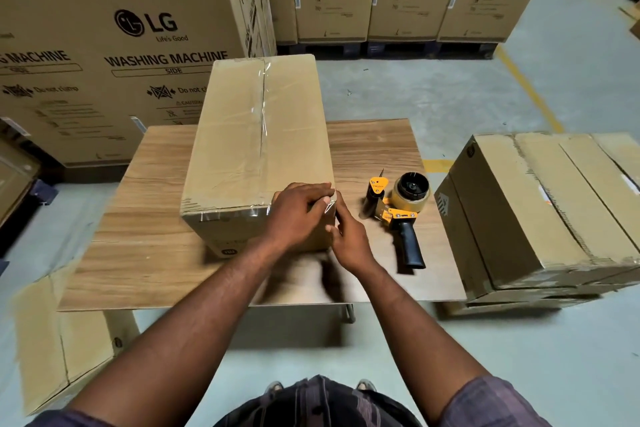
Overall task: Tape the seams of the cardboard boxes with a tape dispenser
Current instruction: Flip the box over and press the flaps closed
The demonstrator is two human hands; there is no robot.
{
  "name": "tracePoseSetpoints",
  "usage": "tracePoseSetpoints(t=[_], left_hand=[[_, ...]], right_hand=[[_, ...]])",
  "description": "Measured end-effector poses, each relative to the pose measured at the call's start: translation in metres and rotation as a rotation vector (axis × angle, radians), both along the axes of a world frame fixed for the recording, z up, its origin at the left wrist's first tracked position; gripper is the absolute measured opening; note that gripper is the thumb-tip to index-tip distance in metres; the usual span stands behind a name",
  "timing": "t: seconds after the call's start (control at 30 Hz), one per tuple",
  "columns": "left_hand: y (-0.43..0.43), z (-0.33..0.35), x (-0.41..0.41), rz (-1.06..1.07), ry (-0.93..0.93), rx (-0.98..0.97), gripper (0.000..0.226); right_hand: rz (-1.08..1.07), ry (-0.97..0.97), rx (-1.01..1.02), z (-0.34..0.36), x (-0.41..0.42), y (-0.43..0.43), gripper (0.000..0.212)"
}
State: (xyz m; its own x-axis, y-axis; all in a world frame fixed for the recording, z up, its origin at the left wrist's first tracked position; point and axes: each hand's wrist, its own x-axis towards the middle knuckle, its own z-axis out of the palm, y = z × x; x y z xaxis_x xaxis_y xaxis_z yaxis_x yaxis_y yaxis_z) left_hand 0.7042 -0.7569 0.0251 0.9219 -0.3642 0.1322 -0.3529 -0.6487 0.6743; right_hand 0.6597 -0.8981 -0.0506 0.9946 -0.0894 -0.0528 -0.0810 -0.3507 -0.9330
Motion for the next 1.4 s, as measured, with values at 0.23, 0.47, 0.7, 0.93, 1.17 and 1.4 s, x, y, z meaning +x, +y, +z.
tracePoseSetpoints(t=[0.23,0.47,0.7,0.93,1.17,1.4], left_hand=[[0.011,-0.013,0.011,-0.109,-0.189,0.122,0.031],[0.015,-0.028,0.002,-0.153,-0.453,0.215,0.052],[0.015,-0.034,-0.002,-0.102,-0.391,0.145,0.067],[0.036,-0.014,0.002,0.065,-0.458,0.169,0.018],[0.056,-0.016,0.0,0.018,-0.403,0.325,0.046],[0.054,-0.009,0.002,0.062,-0.36,0.278,0.028]], right_hand=[[-0.049,-0.082,0.212,0.038,0.009,-0.022,0.048],[0.117,-0.272,-0.186,0.036,0.014,-0.012,0.05],[0.208,-0.258,-0.332,0.028,0.005,-0.026,0.089],[0.235,-0.378,-0.396,0.045,0.016,-0.024,0.044],[0.292,-0.369,-0.576,0.033,0.01,-0.024,0.084],[0.27,-0.411,-0.658,0.049,0.025,0.002,0.04]])
